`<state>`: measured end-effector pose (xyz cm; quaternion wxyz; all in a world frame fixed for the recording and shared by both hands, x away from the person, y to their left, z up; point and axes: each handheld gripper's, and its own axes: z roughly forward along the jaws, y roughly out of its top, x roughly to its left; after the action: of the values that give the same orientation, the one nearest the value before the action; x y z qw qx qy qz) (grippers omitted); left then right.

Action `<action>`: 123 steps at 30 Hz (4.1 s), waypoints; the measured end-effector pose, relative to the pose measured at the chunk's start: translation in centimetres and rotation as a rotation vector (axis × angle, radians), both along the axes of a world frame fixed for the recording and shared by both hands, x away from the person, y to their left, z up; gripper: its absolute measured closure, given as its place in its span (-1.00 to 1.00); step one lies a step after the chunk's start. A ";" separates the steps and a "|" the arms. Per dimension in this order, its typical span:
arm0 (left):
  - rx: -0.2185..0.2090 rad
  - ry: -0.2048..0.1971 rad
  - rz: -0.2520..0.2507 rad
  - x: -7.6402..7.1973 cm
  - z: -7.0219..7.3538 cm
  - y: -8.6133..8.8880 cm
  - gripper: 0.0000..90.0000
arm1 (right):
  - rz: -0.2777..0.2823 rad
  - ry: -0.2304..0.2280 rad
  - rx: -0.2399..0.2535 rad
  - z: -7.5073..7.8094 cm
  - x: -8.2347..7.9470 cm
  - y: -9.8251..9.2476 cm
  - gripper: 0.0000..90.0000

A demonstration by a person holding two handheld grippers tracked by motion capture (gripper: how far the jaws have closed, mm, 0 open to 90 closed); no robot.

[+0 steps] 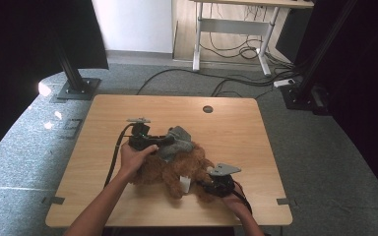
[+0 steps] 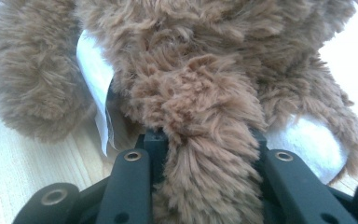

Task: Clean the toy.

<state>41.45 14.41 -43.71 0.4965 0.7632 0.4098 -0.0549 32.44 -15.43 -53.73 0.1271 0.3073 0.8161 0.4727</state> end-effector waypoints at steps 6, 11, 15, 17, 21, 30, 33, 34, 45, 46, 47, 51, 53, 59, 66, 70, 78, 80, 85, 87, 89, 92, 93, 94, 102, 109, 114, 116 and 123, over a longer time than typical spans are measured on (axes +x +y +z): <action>0.010 0.031 -0.006 -0.6 -1.6 0.3 0.62 | 0.005 0.001 -0.006 -0.1 -0.1 0.0 0.40; -0.023 0.029 -0.008 -1.6 -2.2 1.1 0.63 | 0.003 0.008 0.000 0.0 -0.2 -0.1 0.18; -0.032 -0.002 -0.010 -2.7 -2.4 1.5 0.63 | 0.026 0.036 0.030 0.7 -0.2 -0.6 -0.04; -0.040 -0.013 -0.010 -3.2 -2.5 1.6 0.63 | 0.043 0.033 0.046 1.1 -0.4 -0.9 -0.10; -0.059 -0.030 -0.009 -4.1 -2.9 1.8 0.64 | 0.036 0.017 0.107 2.1 -0.6 -1.2 -0.20; -0.037 -0.079 -0.011 -6.0 -3.1 2.1 0.64 | 0.098 0.057 0.057 2.1 0.0 1.1 0.15; -0.051 -0.077 -0.018 -6.1 -3.2 2.3 0.64 | 0.106 0.068 0.031 1.7 -0.1 1.2 0.39; -0.051 -0.079 -0.018 -6.2 -3.2 2.3 0.64 | 0.106 0.072 0.027 1.7 -0.1 1.1 0.43; -0.098 -0.100 0.035 -8.2 -2.9 6.7 0.64 | 0.096 0.070 0.018 1.2 -0.3 0.9 0.67; -0.103 -0.098 0.043 -8.4 -2.9 7.3 0.64 | 0.098 0.071 0.017 1.2 -0.3 0.9 0.67; -0.106 -0.098 0.050 -8.6 -2.9 7.8 0.64 | 0.099 0.070 0.015 1.1 -0.3 0.9 0.67; -0.094 -0.086 0.090 -9.1 -3.2 10.2 0.64 | 0.096 0.072 0.012 1.0 -0.4 0.7 0.68; -0.085 -0.069 0.107 -9.3 -3.7 11.3 0.66 | 0.091 0.075 0.015 0.9 -0.4 0.6 0.69; -0.096 -0.052 0.126 -10.0 -4.8 12.7 0.72 | 0.090 0.079 0.018 0.9 -0.3 0.5 0.68; -0.102 -0.079 0.088 -9.9 -4.4 12.4 0.73 | 0.086 0.082 0.019 0.7 -0.2 0.3 0.68; -0.100 -0.101 0.089 -9.9 -4.0 12.2 0.76 | 0.086 0.080 0.020 0.7 -0.2 0.3 0.68; -0.124 -0.167 0.069 -9.7 -2.1 11.7 0.82 | 0.082 0.073 0.019 0.7 -0.2 0.3 0.67; -0.133 -0.180 0.069 -9.6 -1.3 11.9 0.82 | 0.081 0.072 0.019 0.7 -0.2 0.3 0.67; -0.138 -0.205 0.075 -9.7 0.0 12.8 0.84 | 0.077 0.070 0.018 0.7 -0.1 0.3 0.66; -0.141 -0.215 0.080 -9.8 0.6 13.5 0.84 | 0.078 0.069 0.019 0.7 -0.1 0.3 0.66; -0.132 -0.218 0.072 -10.0 1.2 13.9 0.84 | 0.078 0.071 0.019 0.7 -0.1 0.3 0.66; -0.093 -0.232 0.066 -10.2 1.8 13.9 0.84 | 0.079 0.072 0.020 0.7 -0.1 0.3 0.66; -0.086 -0.231 0.062 -10.2 1.8 13.7 0.84 | 0.080 0.072 0.021 0.7 0.0 0.3 0.66; -0.080 -0.225 0.054 -10.1 1.7 13.4 0.84 | 0.079 0.072 0.021 0.7 0.0 0.3 0.66; -0.048 -0.194 0.003 -9.1 0.5 9.5 0.84 | 0.071 0.071 0.022 0.6 0.0 0.3 0.65; -0.036 -0.187 -0.051 -7.8 0.7 4.7 0.84 | 0.074 0.069 0.018 0.6 0.0 0.4 0.65; 0.015 -0.153 -0.084 -6.8 -0.4 1.8 0.84 | 0.075 0.067 0.017 0.6 -0.1 0.4 0.65; 0.028 -0.142 -0.089 -6.6 -0.7 1.2 0.84 | 0.075 0.067 0.015 0.6 -0.1 0.4 0.65; 0.089 -0.161 -0.100 -6.5 -0.6 -0.4 0.81 | 0.074 0.068 0.012 0.5 -0.1 0.4 0.65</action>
<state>34.92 14.04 -44.28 0.4901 0.8060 0.3319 0.0004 32.34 -15.02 -53.22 0.0801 0.2935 0.8279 0.4712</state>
